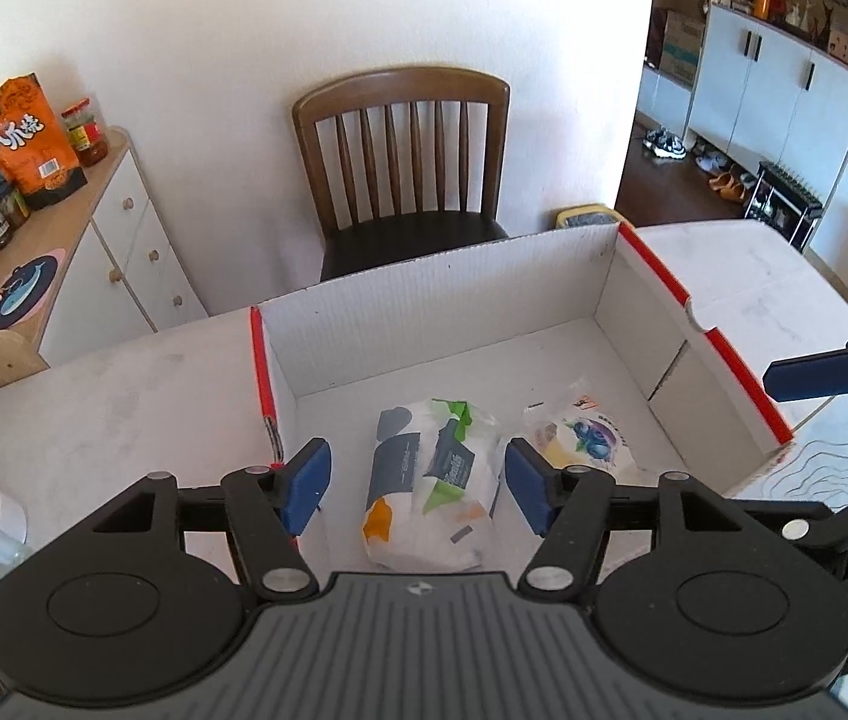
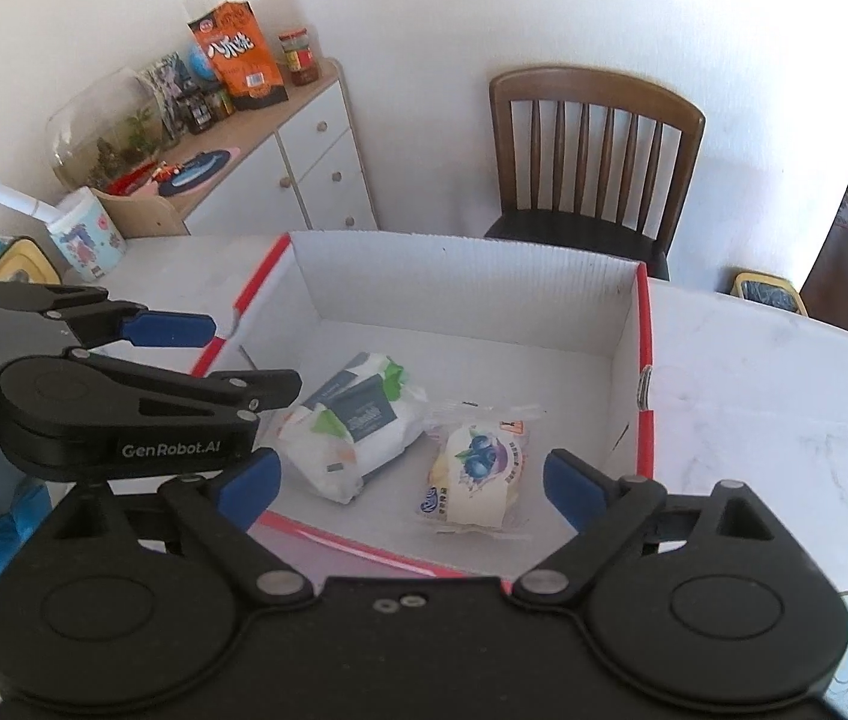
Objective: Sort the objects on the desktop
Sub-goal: 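Withdraw both open grippers from the red box back over the table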
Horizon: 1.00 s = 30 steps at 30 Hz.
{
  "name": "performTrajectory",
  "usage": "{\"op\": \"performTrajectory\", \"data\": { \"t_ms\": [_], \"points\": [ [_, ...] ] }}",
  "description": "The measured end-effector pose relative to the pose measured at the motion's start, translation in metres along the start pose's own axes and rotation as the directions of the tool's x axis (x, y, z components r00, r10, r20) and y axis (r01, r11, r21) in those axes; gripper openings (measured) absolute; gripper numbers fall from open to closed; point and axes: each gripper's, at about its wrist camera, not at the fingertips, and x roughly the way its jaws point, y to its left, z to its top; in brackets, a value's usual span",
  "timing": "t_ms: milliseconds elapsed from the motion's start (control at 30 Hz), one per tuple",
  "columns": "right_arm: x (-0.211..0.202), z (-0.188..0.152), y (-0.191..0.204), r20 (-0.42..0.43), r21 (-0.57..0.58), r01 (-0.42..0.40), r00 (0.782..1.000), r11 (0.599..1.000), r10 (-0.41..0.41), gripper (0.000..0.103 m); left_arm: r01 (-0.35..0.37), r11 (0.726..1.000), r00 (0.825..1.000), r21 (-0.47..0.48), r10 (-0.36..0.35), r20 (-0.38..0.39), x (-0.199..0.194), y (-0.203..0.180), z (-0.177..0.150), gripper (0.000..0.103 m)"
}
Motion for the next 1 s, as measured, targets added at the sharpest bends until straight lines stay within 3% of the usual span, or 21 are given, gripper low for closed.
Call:
{"op": "performTrajectory", "data": {
  "t_ms": [100, 400, 767, 833, 1000],
  "points": [
    [-0.011, -0.002, 0.001, 0.015, 0.001, -0.003, 1.0, 1.0, 0.003, 0.096, 0.002, 1.0, 1.0, -0.004, -0.001, 0.019, -0.013, 0.0, -0.003, 0.065],
    [-0.041, -0.014, 0.006, 0.048, -0.003, -0.006, 0.999, 1.0, 0.006, 0.099, 0.034, 0.999, 0.998, -0.024, -0.033, 0.057, -0.051, -0.003, -0.016, 0.082],
    [-0.072, -0.036, 0.007, 0.083, 0.015, -0.018, 0.996, 1.0, 0.017, 0.1, 0.054, 0.998, 0.993, -0.023, -0.051, 0.102, -0.09, -0.017, -0.043, 0.093],
    [-0.076, -0.041, 0.007, 0.086, 0.017, -0.019, 0.996, 1.0, 0.018, 0.101, 0.05, 0.998, 0.993, -0.028, -0.046, 0.113, -0.097, -0.019, -0.048, 0.099],
    [-0.087, -0.054, 0.012, 0.094, 0.018, -0.025, 0.995, 1.0, 0.023, 0.101, 0.024, 0.999, 0.991, -0.044, -0.018, 0.129, -0.11, -0.021, -0.062, 0.099]
  ]
}}
